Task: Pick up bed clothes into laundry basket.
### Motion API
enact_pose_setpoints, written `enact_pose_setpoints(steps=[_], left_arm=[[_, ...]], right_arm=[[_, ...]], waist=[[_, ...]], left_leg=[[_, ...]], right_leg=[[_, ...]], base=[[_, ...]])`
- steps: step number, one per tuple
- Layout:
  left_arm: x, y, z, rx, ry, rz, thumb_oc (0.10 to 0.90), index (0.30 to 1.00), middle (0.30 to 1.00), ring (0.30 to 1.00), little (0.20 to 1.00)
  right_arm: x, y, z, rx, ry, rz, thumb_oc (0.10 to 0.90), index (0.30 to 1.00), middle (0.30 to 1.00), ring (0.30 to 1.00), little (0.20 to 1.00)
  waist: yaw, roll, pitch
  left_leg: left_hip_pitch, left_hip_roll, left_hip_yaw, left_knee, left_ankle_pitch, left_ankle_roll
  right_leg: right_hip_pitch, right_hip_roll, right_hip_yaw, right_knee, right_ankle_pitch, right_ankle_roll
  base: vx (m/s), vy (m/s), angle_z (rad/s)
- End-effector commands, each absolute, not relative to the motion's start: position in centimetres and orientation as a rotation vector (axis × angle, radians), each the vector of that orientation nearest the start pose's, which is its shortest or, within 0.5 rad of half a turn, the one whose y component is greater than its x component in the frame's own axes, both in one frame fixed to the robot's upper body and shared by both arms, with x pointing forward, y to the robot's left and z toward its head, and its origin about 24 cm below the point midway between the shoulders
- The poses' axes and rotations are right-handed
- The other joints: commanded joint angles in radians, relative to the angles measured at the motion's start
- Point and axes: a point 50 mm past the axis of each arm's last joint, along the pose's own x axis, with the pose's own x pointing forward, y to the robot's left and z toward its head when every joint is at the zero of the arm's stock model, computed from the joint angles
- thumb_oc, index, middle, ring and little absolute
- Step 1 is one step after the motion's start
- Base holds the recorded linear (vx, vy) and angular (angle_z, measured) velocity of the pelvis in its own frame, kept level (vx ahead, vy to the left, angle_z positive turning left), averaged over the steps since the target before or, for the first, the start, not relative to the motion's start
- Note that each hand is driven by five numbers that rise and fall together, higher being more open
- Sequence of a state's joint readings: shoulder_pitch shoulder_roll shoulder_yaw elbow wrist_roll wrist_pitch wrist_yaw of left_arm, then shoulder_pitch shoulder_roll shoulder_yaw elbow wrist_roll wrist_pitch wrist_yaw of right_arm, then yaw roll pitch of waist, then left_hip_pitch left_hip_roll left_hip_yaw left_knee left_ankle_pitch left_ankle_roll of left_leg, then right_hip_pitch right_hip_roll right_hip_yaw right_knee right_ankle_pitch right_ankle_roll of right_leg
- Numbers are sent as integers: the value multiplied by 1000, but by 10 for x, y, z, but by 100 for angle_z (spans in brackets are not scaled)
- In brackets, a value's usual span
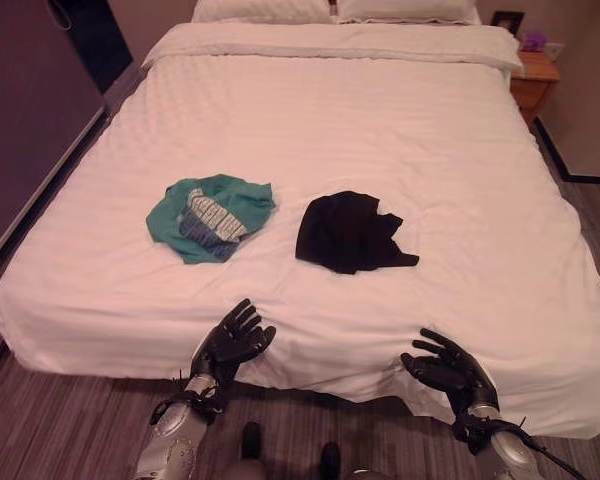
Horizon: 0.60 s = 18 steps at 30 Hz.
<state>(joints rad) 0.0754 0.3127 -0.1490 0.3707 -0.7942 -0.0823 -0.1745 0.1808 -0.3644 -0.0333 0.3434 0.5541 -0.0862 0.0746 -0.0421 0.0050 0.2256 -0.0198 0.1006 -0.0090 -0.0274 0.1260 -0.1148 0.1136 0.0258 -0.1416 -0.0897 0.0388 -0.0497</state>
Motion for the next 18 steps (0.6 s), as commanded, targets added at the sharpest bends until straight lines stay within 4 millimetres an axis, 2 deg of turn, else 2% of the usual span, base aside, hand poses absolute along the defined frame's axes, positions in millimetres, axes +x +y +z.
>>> enact_pose_setpoints(steps=[1, 4, 6, 12, 13, 14, 15, 16, 18], left_arm=[[245, 195, 6, -453, 99, -180, 800, 900, 900, 900, 900], [246, 199, 8, -439, 90, -165, 800, 900, 900, 900, 900], [243, 206, 8, -426, 88, -152, 800, 900, 900, 900, 900], [239, 212, 6, -431, 95, -125, 800, 900, 900, 900, 900], [236, 214, 5, -435, 97, -117, 800, 900, 900, 900, 900], [235, 215, 6, -437, 94, -117, 800, 900, 900, 900, 900], [235, 215, 6, -437, 94, -117, 800, 900, 900, 900, 900], [231, 216, 4, -441, 100, -117, 800, 900, 900, 900, 900], [230, 217, 4, -441, 102, -119, 800, 900, 900, 900, 900]], right_arm=[[214, -267, 1, 151, 133, -148, 800, 900, 900, 900, 900], [213, -262, -5, 173, 151, -141, 800, 900, 900, 900, 900], [206, -261, -15, 190, 197, -144, 800, 900, 900, 900, 900], [195, -279, -17, 159, 217, -217, 800, 900, 900, 900, 900], [185, -300, -13, 119, 210, -302, 800, 900, 900, 900, 900], [182, -309, -10, 95, 202, -338, 800, 900, 900, 900, 900], [182, -310, -10, 94, 202, -339, 800, 900, 900, 900, 900], [175, -334, 1, 54, 164, -446, 800, 900, 900, 900, 900], [174, -356, 23, 10, 76, -537, 800, 900, 900, 900, 900]], waist=[[13, -9, -59], [13, -12, -66], [14, -21, -73], [-2, -38, -72], [-15, -46, -73], [-19, -49, -74], [-19, -48, -74], [-27, -54, -76], [-31, -59, -77]], left_leg=[[28, -32, 2, 37, -72, 39], [56, -38, 31, 8, -79, 53], [77, -47, 59, -3, -96, 72], [90, -60, 98, -20, -115, 92], [95, -66, 106, -39, -115, 98], [95, -66, 109, -46, -115, 100], [95, -66, 109, -46, -116, 100], [95, -71, 113, -59, -118, 103], [90, -75, 114, -60, -124, 106]], right_leg=[[-17, -148, 74, 70, -48, 157], [-21, -152, 96, 69, -39, 169], [-25, -160, 124, 62, -27, 183], [-51, -172, 161, 66, -8, 209], [-60, -175, 171, 61, 3, 219], [-64, -177, 175, 59, 7, 223], [-65, -177, 175, 59, 7, 223], [-70, -179, 178, 50, 16, 230], [-77, -181, 178, 46, 21, 235]], base=[[125, 169, -19], [107, 138, -13], [126, 178, -61], [53, 132, -29], [48, 101, -15], [47, 101, -16], [47, 79, -9], [44, 81, -5], [37, 75, -1]])
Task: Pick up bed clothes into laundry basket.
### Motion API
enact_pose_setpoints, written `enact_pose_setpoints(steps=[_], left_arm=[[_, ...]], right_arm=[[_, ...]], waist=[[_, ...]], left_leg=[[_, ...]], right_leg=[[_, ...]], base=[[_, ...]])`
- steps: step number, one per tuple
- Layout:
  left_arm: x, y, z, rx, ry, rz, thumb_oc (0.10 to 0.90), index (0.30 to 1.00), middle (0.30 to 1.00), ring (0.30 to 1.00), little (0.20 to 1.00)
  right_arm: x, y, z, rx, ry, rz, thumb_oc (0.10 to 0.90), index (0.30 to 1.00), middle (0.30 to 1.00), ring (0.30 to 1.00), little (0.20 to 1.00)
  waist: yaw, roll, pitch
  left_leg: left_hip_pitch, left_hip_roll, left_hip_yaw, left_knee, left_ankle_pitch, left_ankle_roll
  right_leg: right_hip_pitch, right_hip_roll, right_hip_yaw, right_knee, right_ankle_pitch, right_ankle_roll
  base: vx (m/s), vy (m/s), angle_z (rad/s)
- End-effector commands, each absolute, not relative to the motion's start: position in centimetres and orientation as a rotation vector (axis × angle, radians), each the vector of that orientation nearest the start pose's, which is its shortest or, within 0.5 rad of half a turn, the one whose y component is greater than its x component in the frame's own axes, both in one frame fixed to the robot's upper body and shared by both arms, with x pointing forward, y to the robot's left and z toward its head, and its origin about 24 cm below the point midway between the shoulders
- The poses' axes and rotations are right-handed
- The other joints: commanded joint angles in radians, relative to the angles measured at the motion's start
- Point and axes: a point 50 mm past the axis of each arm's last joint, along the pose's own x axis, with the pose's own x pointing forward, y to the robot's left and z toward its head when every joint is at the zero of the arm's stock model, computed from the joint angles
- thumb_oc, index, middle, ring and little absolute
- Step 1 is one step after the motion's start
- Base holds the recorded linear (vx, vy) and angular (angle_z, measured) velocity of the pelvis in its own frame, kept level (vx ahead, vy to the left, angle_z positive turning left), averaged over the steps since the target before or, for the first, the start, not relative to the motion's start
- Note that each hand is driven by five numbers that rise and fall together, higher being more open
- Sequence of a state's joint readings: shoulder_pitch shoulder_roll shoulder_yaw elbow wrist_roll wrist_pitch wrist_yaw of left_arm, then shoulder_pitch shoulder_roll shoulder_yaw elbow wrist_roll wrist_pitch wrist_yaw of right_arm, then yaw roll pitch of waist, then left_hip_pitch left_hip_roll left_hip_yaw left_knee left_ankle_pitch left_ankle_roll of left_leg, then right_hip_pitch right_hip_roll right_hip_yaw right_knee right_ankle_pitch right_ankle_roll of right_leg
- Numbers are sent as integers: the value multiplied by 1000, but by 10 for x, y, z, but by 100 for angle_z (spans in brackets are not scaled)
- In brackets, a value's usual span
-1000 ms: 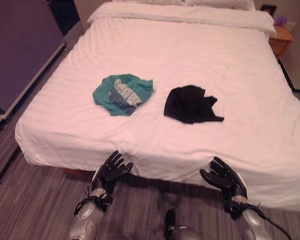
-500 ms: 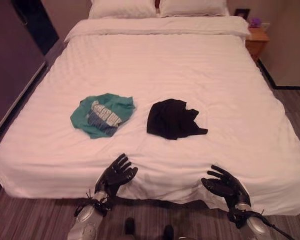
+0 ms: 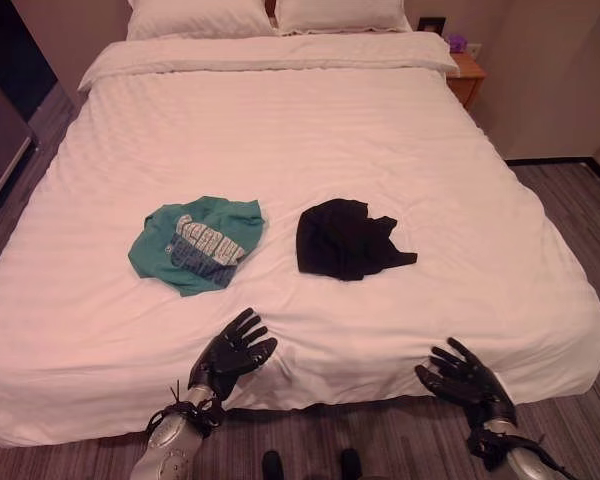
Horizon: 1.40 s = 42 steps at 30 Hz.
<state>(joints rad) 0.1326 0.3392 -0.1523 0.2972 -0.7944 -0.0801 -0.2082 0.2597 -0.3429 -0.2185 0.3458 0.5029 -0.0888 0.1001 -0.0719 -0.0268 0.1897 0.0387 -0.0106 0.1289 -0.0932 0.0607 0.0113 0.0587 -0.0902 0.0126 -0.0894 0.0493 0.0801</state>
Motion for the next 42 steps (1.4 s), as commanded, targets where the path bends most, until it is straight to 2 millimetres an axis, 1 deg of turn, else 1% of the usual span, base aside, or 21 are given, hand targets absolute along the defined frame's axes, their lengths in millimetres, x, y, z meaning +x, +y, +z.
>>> enact_pose_setpoints(steps=[1, 2, 4, 5, 6, 11, 15, 16, 17, 18, 19, 20, 22, 27, 29, 31, 32, 34, 35, 38, 42], left_arm=[[230, 216, 4, -441, 102, -120, 800, 900, 900, 900, 900], [229, 216, 5, -431, 102, -131, 800, 900, 900, 900, 900], [229, 215, 3, -427, 115, -151, 800, 900, 900, 900, 900], [229, 214, 3, -428, 115, -152, 800, 900, 900, 900, 900], [228, 211, 0, -429, 136, -173, 800, 900, 900, 900, 900], [224, 202, -4, -426, 173, -224, 800, 900, 900, 900, 900], [218, 196, -9, -440, 209, -272, 800, 900, 900, 900, 900], [218, 196, -9, -443, 207, -268, 800, 900, 900, 900, 900], [214, 197, -10, -443, 218, -279, 800, 900, 900, 900, 900], [213, 195, -10, -445, 226, -293, 800, 900, 900, 900, 900], [213, 196, -10, -448, 223, -286, 800, 900, 900, 900, 900], [212, 195, -11, -431, 243, -314, 800, 900, 900, 900, 900], [211, 196, -12, -418, 255, -324, 800, 900, 900, 900, 900], [211, 196, -14, -399, 275, -336, 800, 900, 900, 900, 900], [211, 198, -15, -380, 290, -338, 800, 900, 900, 900, 900], [209, 198, -17, -376, 308, -342, 800, 900, 900, 900, 900], [209, 197, -17, -380, 306, -341, 800, 900, 900, 900, 900], [209, 198, -20, -374, 320, -337, 800, 900, 900, 900, 900], [208, 197, -21, -383, 324, -331, 800, 900, 900, 900, 900], [210, 193, -21, -383, 324, -346, 800, 900, 900, 900, 900], [212, 186, -19, -392, 314, -368, 800, 900, 900, 900, 900]], right_arm=[[174, -356, 24, 9, 75, -538, 800, 900, 900, 900, 900], [173, -380, 57, -92, -27, -604, 800, 900, 900, 900, 900], [174, -397, 89, -174, -117, -640, 800, 900, 900, 900, 900], [174, -398, 89, -175, -118, -641, 800, 900, 900, 900, 900], [177, -411, 133, -271, -240, -660, 800, 900, 900, 900, 900], [192, -415, 223, -427, -487, -602, 800, 900, 900, 900, 900], [219, -392, 266, -572, -545, -427, 800, 900, 900, 900, 900], [221, -391, 266, -572, -547, -422, 800, 900, 900, 900, 900], [240, -374, 275, -619, -530, -311, 800, 900, 900, 900, 900], [248, -371, 276, -652, -499, -284, 800, 900, 900, 900, 900], [251, -369, 278, -652, -502, -276, 800, 900, 900, 900, 900], [273, -362, 278, -792, -373, -198, 800, 900, 900, 900, 900], [292, -351, 288, -920, -312, -146, 800, 900, 900, 900, 900], [323, -337, 310, -1113, -234, -142, 800, 900, 900, 900, 900], [336, -327, 330, -1313, -193, -171, 800, 900, 900, 900, 900], [340, -327, 341, -1475, -148, -220, 800, 900, 900, 900, 900], [341, -326, 342, -1479, -150, -219, 800, 900, 900, 900, 900], [341, -321, 358, -1716, -143, -282, 800, 900, 900, 900, 900], [341, -312, 363, -1748, -170, -276, 800, 900, 900, 900, 900], [341, -317, 365, -1843, -150, -319, 800, 900, 900, 900, 900], [346, -319, 356, -1780, -150, -321, 800, 900, 900, 900, 900]], waist=[[-1, -26, -41], [-3, -33, -42], [-1, -37, -42], [-1, -36, -41], [3, -41, -42], [28, -61, -45], [67, -83, -42], [62, -83, -42], [83, -92, -39], [98, -98, -38], [91, -97, -38], [124, -110, -32], [129, -112, -28], [154, -112, -23], [159, -109, -19], [168, -109, -19], [165, -105, -19], [169, -98, -20], [167, -95, -21], [172, -89, -23], [179, -82, -21]], left_leg=[[31, 36, -24, 6, -59, -20], [24, 32, -30, 6, -62, -18], [18, 28, -39, 6, -63, -17], [17, 28, -41, 6, -63, -17], [11, 23, -51, 6, -63, -18], [-2, 17, -71, 6, -51, -18], [1, 15, -82, 6, -59, -20], [2, 15, -82, 6, -59, -20], [0, 15, -81, 6, -57, -21], [-1, 16, -83, 6, -55, -21], [0, 16, -82, 6, -55, -21], [-6, 17, -86, 6, -49, -24], [-11, 19, -89, 6, -45, -26], [-19, 20, -96, 6, -37, -30], [-26, 19, -104, 6, -32, -33], [-31, 19, -111, 6, -29, -34], [-31, 19, -112, 6, -29, -34], [-39, 17, -123, 6, -25, -35], [-41, 16, -126, 6, -25, -34], [-46, 14, -137, 6, -24, -34], [-49, 13, -144, 6, -23, -34]], right_leg=[[-22, -66, 23, 45, 10, 105], [-28, -70, 21, 43, 13, 110], [-30, -72, 18, 42, 12, 113], [-30, -72, 17, 42, 11, 113], [-31, -74, 14, 40, 13, 113], [-32, -76, -7, 34, 21, 114], [-17, -78, -26, 30, 19, 117], [-16, -78, -26, 29, 19, 117], [-14, -77, -35, 25, 25, 116], [-14, -77, -39, 24, 27, 116], [-13, -77, -38, 24, 27, 116], [-12, -77, -48, 20, 32, 115], [-12, -76, -56, 17, 34, 114], [-10, -75, -73, 11, 34, 110], [-10, -75, -80, 9, 36, 107], [-8, -76, -86, 6, 34, 105], [-8, -76, -87, 6, 34, 105], [-8, -78, -99, 4, 31, 104], [-7, -79, -100, 4, 30, 103], [-5, -81, -111, 3, 27, 102], [-4, -80, -119, 2, 22, 101]], base=[[24, 57, 1], [19, 46, 1], [12, 26, 1], [13, 23, 6], [-22, 17, 8], [-6, 3, 14], [15, -11, 11], [-28, -16, 16], [-27, -22, 15], [-27, -22, 7], [-38, -29, 6], [-40, -25, 10], [-44, -13, 12], [-17, -2, 13], [-24, -2, 10], [-8, -5, 5], [-2, -6, 18], [-1, -6, 23], [4, -10, 8], [3, -15, 9], [0, -7, 4]])
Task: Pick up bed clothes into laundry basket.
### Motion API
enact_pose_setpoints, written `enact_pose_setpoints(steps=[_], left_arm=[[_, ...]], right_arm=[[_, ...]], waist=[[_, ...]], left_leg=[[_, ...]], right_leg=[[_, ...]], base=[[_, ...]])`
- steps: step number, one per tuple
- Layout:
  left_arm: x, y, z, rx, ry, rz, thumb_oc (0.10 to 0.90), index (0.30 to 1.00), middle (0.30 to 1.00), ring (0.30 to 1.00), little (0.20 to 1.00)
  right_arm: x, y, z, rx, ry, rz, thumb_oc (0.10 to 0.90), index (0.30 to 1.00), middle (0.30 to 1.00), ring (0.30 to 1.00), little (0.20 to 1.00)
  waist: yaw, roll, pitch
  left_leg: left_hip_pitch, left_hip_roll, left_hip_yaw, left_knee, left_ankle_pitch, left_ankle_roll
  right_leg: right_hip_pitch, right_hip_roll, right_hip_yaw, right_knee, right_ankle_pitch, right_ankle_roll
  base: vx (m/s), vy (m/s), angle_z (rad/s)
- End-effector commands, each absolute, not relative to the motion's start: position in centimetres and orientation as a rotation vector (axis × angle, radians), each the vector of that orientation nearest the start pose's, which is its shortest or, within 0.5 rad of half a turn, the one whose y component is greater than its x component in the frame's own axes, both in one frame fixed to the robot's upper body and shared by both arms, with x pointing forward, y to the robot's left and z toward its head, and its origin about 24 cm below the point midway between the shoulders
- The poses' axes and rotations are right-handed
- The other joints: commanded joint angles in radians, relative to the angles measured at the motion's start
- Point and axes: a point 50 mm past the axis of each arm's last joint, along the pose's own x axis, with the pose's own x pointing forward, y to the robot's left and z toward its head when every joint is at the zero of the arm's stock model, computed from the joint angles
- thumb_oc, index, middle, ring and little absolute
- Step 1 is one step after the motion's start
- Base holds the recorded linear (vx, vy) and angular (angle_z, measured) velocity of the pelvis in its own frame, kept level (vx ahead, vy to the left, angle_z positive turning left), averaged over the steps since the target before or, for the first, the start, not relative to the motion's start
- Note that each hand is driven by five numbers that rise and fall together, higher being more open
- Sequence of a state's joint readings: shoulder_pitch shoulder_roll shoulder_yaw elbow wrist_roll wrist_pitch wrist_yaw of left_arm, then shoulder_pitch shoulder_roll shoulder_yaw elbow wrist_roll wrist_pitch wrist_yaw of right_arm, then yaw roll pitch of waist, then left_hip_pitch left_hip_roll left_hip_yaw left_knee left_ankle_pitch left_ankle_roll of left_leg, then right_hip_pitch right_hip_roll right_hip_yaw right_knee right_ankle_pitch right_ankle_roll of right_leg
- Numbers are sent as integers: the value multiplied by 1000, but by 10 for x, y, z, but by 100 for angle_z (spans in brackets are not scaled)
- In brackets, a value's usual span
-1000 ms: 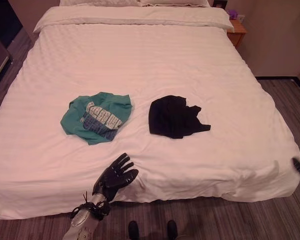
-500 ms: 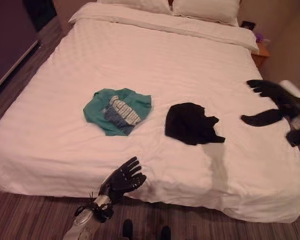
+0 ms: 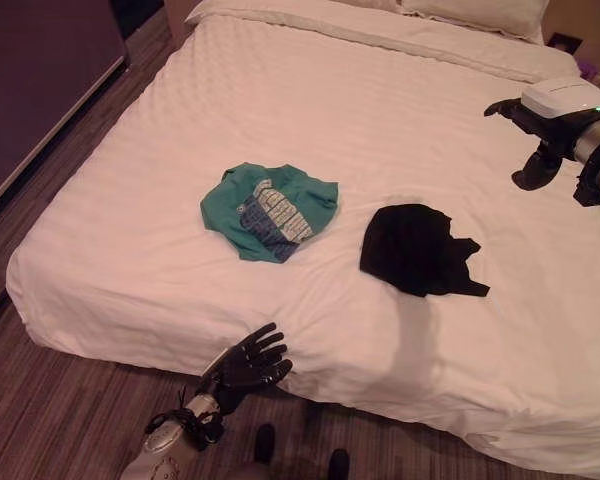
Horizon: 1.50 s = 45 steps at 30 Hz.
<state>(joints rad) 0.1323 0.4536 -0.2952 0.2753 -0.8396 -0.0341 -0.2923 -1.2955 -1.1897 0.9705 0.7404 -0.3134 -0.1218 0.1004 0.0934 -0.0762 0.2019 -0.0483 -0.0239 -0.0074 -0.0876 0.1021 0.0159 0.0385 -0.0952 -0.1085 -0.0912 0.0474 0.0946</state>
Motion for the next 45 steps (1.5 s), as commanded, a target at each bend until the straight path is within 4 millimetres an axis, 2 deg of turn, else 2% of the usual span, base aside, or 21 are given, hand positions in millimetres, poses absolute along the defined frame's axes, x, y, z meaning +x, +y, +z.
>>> enact_pose_setpoints(steps=[1, 4, 5, 7, 13, 22, 31, 33, 35, 39, 40, 41, 42, 44, 45], left_arm=[[213, 186, -19, -390, 311, -369, 800, 900, 900, 900, 900], [214, 185, -19, -385, 310, -369, 800, 900, 900, 900, 900], [213, 183, -19, -390, 310, -371, 800, 900, 900, 900, 900], [213, 185, -20, -387, 313, -367, 800, 900, 900, 900, 900], [211, 184, -20, -376, 316, -374, 800, 900, 900, 900, 900], [208, 182, -20, -382, 323, -385, 800, 900, 900, 900, 900], [210, 181, -18, -381, 316, -373, 800, 900, 900, 900, 900], [210, 177, -18, -380, 315, -387, 800, 900, 900, 900, 900], [211, 176, -18, -377, 316, -392, 800, 900, 900, 900, 900], [214, 170, -15, -388, 301, -402, 800, 900, 900, 900, 900], [213, 170, -15, -387, 302, -403, 800, 900, 900, 900, 900], [214, 169, -15, -388, 298, -399, 800, 900, 900, 900, 900], [215, 170, -15, -390, 294, -393, 800, 900, 900, 900, 900], [214, 171, -14, -392, 283, -382, 800, 900, 900, 900, 900], [214, 172, -13, -404, 274, -371, 800, 900, 900, 900, 900]], right_arm=[[348, -315, 353, -1771, -160, -309, 800, 900, 900, 900, 900], [351, -312, 345, -1720, -178, -284, 800, 900, 900, 900, 900], [354, -314, 335, -1677, -156, -274, 800, 900, 900, 900, 900], [356, -311, 334, -1661, -163, -261, 800, 900, 900, 900, 900], [369, -303, 316, -1387, -168, -188, 800, 900, 900, 900, 900], [376, -293, 313, -1359, -145, -131, 800, 900, 900, 900, 900], [379, -300, 305, -1338, -93, -158, 800, 900, 900, 900, 900], [382, -304, 280, -1292, -34, -137, 800, 900, 900, 900, 900], [383, -307, 268, -1279, 0, -124, 800, 900, 900, 900, 900], [382, -305, 214, -1203, 101, -40, 800, 900, 900, 900, 900], [382, -306, 213, -1202, 102, -40, 800, 900, 900, 900, 900], [379, -298, 187, -1184, 136, 31, 800, 900, 900, 900, 900], [377, -293, 175, -1167, 147, 75, 800, 900, 900, 900, 900], [370, -287, 157, -1124, 156, 133, 433, 349, 349, 349, 349], [365, -284, 145, -1100, 160, 159, 400, 300, 300, 300, 300]], waist=[[14, -31, -32], [16, -28, -29], [22, -23, -26], [21, -22, -26], [38, -7, -10], [42, 1, 8], [56, 10, 40], [65, 17, 58], [69, 19, 66], [72, 27, 79], [72, 26, 78], [70, 28, 81], [67, 30, 82], [60, 31, 80], [55, 32, 80]], left_leg=[[37, 27, -7, 0, -64, -39], [36, 27, -5, 0, -65, -38], [35, 27, -5, 0, -64, -38], [34, 27, -4, 0, -64, -38], [24, 28, 1, 0, -59, -39], [-4, 31, 1, 0, -49, -45], [-49, 30, -11, 0, -33, -48], [-66, 29, -20, 0, -26, -48], [-73, 30, -24, 0, -23, -50], [-85, 31, -29, 0, -20, -51], [-85, 31, -29, 0, -20, -51], [-85, 31, -31, 0, -19, -52], [-84, 31, -32, 0, -20, -52], [-81, 30, -33, 0, -23, -52], [-77, 31, -33, 0, -25, -51]], right_leg=[[16, -75, 2, 4, 24, 86], [14, -75, 1, 4, 24, 86], [13, -74, -2, 4, 22, 86], [11, -74, -1, 4, 23, 86], [-4, -72, 2, 4, 27, 84], [-32, -67, 3, 4, 28, 80], [-71, -63, -6, 4, 31, 75], [-82, -62, -11, 4, 30, 71], [-86, -60, -15, 4, 28, 69], [-93, -56, -20, 4, 24, 67], [-93, -56, -20, 4, 24, 67], [-92, -55, -24, 4, 21, 67], [-91, -55, -24, 4, 19, 67], [-86, -55, -26, 4, 14, 66], [-83, -56, -28, 4, 13, 66]], base=[[0, 0, 0], [0, 0, 0], [0, 0, 0], [0, 0, 0], [0, 0, 0], [0, 0, 0], [-1, -2, 0], [0, 0, 0], [8, -13, 5], [15, -8, 11], [13, -3, 7], [0, 0, 0], [25, -3, 3], [25, 3, 6], [0, 0, 0]])
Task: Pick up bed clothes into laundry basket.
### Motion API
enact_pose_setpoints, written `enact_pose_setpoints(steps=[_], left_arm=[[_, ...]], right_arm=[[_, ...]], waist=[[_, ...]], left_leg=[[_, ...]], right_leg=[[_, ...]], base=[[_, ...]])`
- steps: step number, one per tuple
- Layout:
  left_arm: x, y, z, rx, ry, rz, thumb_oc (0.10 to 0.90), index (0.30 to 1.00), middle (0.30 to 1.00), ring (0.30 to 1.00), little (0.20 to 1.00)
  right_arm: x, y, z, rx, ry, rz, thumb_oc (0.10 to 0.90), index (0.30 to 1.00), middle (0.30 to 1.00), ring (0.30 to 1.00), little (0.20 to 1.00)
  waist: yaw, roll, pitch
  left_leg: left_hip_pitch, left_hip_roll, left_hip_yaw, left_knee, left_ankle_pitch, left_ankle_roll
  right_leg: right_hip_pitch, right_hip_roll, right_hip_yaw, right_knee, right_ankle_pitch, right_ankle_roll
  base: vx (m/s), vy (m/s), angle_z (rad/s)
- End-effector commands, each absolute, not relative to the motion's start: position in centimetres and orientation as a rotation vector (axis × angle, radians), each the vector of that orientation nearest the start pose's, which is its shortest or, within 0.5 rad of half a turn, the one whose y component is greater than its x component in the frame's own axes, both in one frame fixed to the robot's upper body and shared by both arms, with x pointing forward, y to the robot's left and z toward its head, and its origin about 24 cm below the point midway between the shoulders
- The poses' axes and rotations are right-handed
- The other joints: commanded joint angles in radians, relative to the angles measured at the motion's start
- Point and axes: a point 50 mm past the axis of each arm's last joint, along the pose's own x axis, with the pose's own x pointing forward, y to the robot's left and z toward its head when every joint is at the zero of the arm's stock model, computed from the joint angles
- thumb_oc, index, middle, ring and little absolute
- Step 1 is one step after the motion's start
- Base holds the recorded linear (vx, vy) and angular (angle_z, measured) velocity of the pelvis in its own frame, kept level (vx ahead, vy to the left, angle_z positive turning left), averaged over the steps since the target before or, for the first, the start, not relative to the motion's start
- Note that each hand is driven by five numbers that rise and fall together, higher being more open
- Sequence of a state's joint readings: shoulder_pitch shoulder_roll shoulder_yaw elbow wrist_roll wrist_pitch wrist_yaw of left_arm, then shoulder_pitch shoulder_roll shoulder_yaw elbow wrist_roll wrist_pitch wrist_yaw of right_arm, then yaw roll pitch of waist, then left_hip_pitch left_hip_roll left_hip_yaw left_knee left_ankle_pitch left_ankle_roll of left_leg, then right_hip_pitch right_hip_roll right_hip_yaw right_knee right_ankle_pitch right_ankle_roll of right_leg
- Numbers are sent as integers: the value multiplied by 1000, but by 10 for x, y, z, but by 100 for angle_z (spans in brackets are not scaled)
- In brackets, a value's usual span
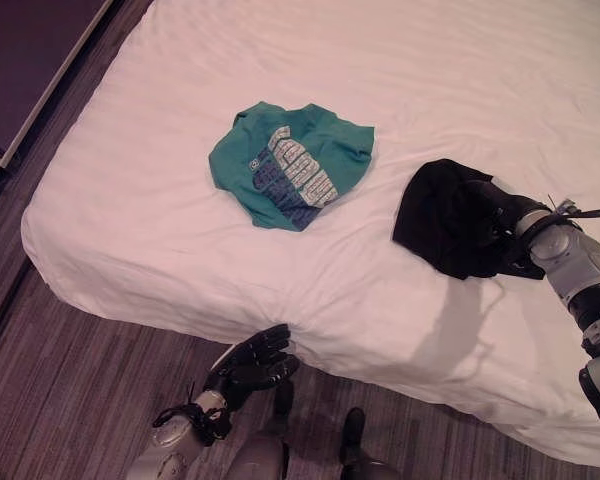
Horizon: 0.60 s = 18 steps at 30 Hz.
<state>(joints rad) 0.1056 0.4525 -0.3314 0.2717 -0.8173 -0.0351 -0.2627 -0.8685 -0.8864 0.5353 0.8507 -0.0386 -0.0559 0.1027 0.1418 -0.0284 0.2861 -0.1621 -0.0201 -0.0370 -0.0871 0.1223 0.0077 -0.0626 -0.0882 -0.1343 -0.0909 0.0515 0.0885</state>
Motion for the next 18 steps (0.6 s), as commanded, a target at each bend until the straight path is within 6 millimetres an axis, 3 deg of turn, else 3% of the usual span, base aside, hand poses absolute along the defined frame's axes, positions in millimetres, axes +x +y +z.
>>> enact_pose_setpoints(steps=[1, 4, 5, 8, 10, 11, 13, 15, 16, 18], left_arm=[[215, 172, -11, -432, 256, -359, 800, 900, 900, 900, 900], [224, 198, 15, -446, 114, -272, 800, 900, 900, 900, 900], [224, 198, 15, -445, 116, -273, 800, 900, 900, 900, 900], [230, 253, 65, -425, -141, -101, 800, 900, 900, 900, 900], [227, 277, 89, -383, -253, -33, 800, 900, 900, 900, 900], [225, 289, 112, -330, -341, -14, 800, 900, 900, 900, 900], [217, 302, 151, -247, -498, -1, 800, 900, 900, 900, 900], [212, 317, 173, -167, -575, 37, 800, 900, 900, 900, 900], [212, 317, 173, -167, -575, 36, 800, 900, 900, 900, 900], [205, 344, 212, 17, -679, 132, 800, 900, 900, 900, 900]], right_arm=[[357, -284, 130, -1074, 182, 190, 400, 300, 300, 300, 300], [332, -301, 103, -1005, 244, 174, 400, 300, 300, 300, 300], [332, -301, 103, -1004, 245, 173, 400, 300, 300, 300, 300], [302, -324, 84, -991, 308, 136, 400, 300, 300, 300, 300], [283, -339, 71, -954, 364, 87, 400, 300, 300, 300, 300], [271, -348, 62, -925, 400, 55, 400, 300, 300, 300, 300], [247, -358, 45, -901, 471, 30, 400, 300, 300, 300, 300], [230, -360, 32, -904, 524, 51, 400, 300, 300, 300, 300], [229, -360, 32, -904, 524, 51, 400, 300, 300, 300, 300], [206, -362, 14, -876, 604, 70, 400, 300, 300, 300, 300]], waist=[[3, -14, -5], [-7, -4, -12], [-7, -4, -12], [-10, 13, -21], [-12, 22, -28], [-10, 27, -30], [-10, 34, -41], [-15, 38, -54], [-15, 38, -54], [-26, 43, -72]], left_leg=[[40, 27, -4, 0, -47, -43], [53, 25, -14, 0, -49, -45], [54, 25, -15, 0, -49, -45], [63, 22, -35, 0, -47, -50], [68, 20, -45, 0, -45, -53], [76, 18, -53, 0, -47, -55], [76, 12, -69, 0, -45, -58], [82, 11, -74, 0, -48, -59], [82, 11, -74, 0, -48, -59], [95, 12, -72, 0, -54, -61]], right_leg=[[24, -64, -4, 4, 5, 72], [41, -69, -15, 4, -2, 72], [42, -69, -16, 4, -3, 72], [65, -74, -37, 4, -14, 70], [79, -78, -51, 4, -19, 70], [94, -79, -59, 4, -26, 69], [105, -82, -78, 4, -31, 70], [117, -84, -88, 4, -38, 70], [117, -84, -89, 4, -38, 70], [131, -85, -94, 4, -45, 72]], base=[[0, 0, 0], [7, 1, 1], [0, 0, 0], [12, -19, 10], [22, -20, 33], [18, -20, 31], [14, -23, 31], [26, -12, 30], [42, -11, 24], [36, -9, 19]])
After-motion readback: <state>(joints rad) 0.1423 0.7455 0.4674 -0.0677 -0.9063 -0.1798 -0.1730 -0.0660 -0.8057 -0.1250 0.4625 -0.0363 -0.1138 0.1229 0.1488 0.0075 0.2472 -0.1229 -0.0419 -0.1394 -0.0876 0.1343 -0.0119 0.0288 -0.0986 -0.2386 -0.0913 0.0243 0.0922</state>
